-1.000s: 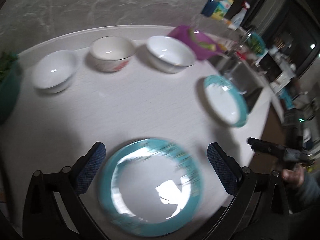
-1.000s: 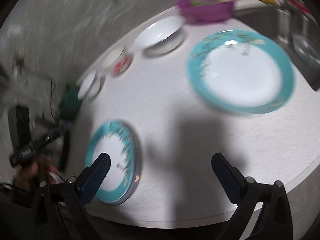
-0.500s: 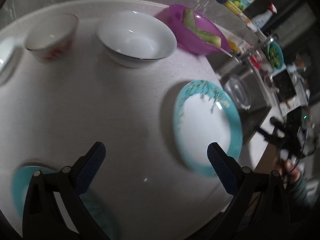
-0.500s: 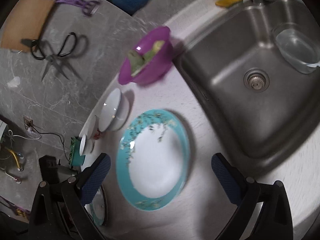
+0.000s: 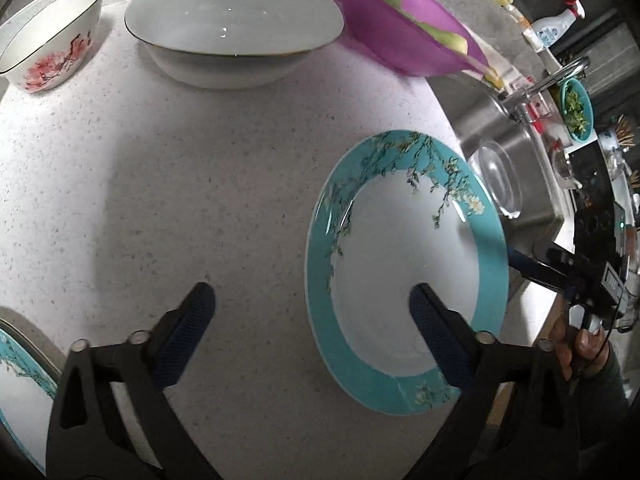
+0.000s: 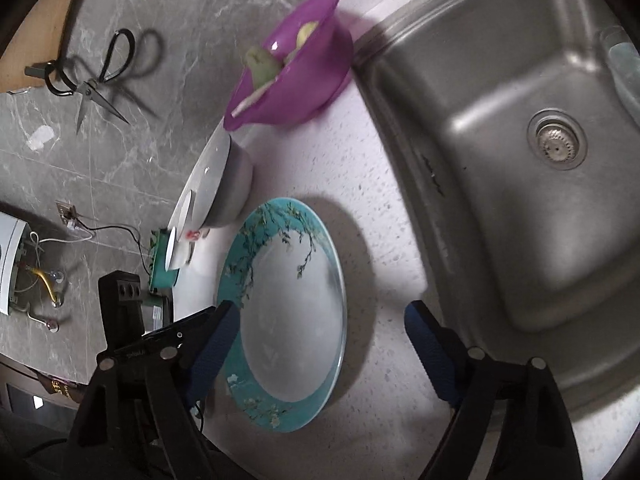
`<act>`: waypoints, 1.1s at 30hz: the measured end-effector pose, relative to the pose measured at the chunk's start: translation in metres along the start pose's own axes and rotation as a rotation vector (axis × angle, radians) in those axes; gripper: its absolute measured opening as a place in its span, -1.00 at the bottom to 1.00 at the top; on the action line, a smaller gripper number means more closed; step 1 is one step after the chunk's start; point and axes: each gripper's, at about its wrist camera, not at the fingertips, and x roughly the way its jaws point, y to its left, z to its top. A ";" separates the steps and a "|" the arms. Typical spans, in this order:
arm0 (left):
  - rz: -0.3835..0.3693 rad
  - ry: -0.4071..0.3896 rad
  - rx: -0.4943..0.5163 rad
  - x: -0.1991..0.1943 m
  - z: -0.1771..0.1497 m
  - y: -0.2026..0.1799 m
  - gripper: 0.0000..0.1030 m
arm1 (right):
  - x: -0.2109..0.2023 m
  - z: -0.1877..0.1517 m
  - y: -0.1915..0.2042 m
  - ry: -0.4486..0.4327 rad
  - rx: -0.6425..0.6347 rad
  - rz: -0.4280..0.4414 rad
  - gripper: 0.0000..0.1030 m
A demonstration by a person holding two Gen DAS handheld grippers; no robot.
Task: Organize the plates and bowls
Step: 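Move both tools to the smaller teal floral plate and grasp its rim, then lift the smaller teal floral plate and carry it toward the plate stack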
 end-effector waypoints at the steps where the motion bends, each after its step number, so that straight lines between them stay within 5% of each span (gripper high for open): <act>1: 0.002 0.009 -0.005 0.006 0.000 -0.002 0.59 | 0.004 0.001 -0.001 0.012 0.002 -0.001 0.51; 5: 0.040 -0.007 0.026 0.018 0.002 -0.010 0.29 | 0.018 0.003 0.003 0.055 -0.028 -0.015 0.30; 10: 0.069 -0.008 0.060 0.021 0.004 -0.016 0.26 | 0.025 0.006 0.006 0.066 -0.056 -0.041 0.15; 13: 0.091 -0.012 0.085 0.023 0.004 -0.023 -0.27 | 0.028 0.007 0.008 0.074 -0.077 -0.060 0.00; 14: 0.085 -0.007 0.084 0.024 0.004 -0.023 -0.59 | 0.028 0.007 0.009 0.078 -0.084 -0.069 -0.11; 17: 0.080 -0.006 0.099 0.027 0.003 -0.029 -0.60 | 0.032 0.006 0.009 0.093 -0.095 -0.108 -0.68; 19: 0.079 -0.006 0.102 0.031 0.004 -0.032 -0.60 | 0.035 0.004 0.007 0.113 -0.093 -0.138 -0.88; 33: 0.049 -0.029 0.076 0.020 0.004 -0.023 -0.70 | 0.035 0.004 0.020 0.127 -0.104 -0.204 -0.80</act>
